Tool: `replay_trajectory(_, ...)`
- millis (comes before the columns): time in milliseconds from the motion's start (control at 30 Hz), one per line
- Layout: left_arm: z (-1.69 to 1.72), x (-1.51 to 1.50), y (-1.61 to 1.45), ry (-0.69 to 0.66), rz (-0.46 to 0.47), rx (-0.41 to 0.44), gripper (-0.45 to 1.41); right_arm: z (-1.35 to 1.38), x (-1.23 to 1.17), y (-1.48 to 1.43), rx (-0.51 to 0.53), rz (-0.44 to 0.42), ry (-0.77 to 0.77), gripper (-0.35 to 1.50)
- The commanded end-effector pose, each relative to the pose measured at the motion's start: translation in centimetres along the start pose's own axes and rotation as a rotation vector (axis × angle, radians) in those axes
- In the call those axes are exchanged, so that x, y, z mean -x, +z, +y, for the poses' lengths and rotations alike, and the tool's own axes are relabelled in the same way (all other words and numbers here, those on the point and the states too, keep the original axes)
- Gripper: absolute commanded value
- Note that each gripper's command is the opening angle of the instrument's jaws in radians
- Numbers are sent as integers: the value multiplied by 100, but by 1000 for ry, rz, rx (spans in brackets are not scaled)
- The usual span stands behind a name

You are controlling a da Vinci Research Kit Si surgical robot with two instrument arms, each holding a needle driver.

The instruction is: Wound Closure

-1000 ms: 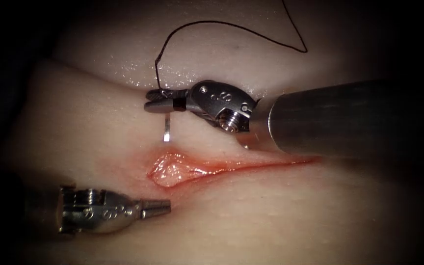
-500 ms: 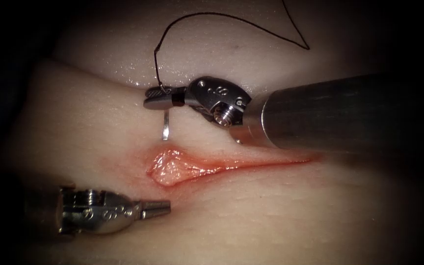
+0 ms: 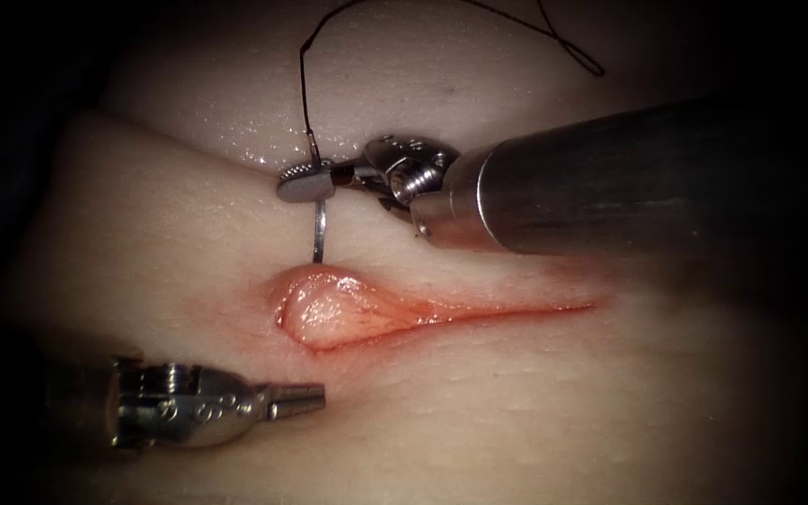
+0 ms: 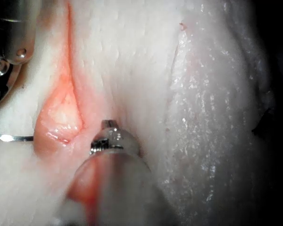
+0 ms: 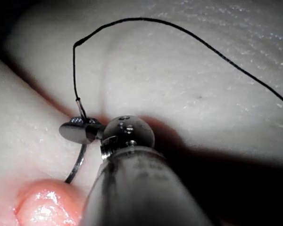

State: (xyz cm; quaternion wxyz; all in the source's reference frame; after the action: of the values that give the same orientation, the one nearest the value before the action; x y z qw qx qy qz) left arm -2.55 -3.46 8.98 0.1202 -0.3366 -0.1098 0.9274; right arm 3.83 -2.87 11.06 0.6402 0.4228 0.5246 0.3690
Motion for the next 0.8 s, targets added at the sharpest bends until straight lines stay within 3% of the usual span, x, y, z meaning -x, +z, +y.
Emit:
replay_trajectory(33,5,1,9,0,1,2,-45,4,4,12,-15,0,3,-35)
replay_trajectory(300,5,1,9,0,1,2,-45,1,6,13,-76,15,46,-35)
replay_trajectory(467,5,1,9,0,0,2,-45,6,0,10,-46,41,56,-35)
replay_trajectory(800,5,1,9,0,1,2,-45,25,-18,-3,71,53,-224,-35)
